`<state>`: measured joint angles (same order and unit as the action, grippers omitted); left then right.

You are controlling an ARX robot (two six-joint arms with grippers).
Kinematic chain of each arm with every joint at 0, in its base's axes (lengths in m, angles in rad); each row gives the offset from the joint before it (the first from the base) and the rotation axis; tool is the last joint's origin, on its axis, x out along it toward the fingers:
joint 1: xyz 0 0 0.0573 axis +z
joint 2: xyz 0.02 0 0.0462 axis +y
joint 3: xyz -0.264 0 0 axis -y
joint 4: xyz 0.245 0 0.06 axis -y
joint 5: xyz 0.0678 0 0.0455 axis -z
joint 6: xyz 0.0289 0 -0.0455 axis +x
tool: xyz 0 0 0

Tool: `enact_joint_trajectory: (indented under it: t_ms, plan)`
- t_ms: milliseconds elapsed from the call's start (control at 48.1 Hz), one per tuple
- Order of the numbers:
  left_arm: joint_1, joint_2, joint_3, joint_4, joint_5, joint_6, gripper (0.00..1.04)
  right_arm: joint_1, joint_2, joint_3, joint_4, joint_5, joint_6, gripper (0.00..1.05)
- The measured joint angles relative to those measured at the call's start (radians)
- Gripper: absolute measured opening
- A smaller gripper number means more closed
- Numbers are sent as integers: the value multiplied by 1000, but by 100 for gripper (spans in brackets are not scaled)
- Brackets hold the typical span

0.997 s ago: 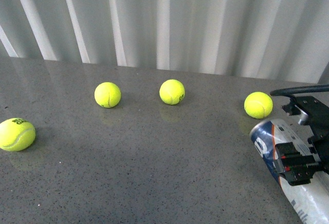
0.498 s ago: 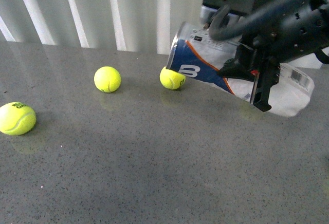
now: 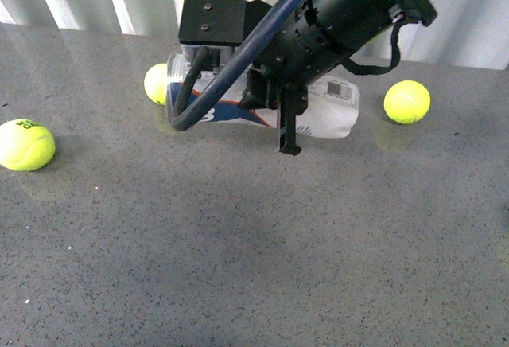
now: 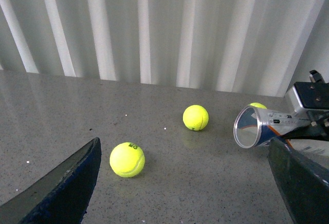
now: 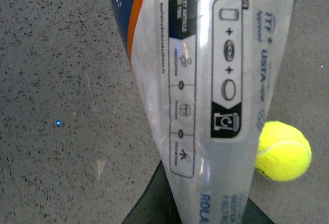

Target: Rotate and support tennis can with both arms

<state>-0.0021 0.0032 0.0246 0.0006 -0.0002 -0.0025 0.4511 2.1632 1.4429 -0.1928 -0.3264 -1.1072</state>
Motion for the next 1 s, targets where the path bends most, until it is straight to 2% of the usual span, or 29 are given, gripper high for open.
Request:
enact_joint_trajectory:
  t_ms: [208,789,810,893,997]
  plan:
    - [0,0,0,0,0,0,98,5,83,10,12,19,45,6]
    - [0,0,0,0,0,0,98,6,155,50,-4,65,48,6]
    - [0,0,0,0,0,0,98,6,156,50,-4,67,48,7]
    - [0,0,0,0,0,0,98,6,161,51,-7,75,49,24]
    - [0,0,0,0,0,0,98,6,169,51,-8,78,49,37]
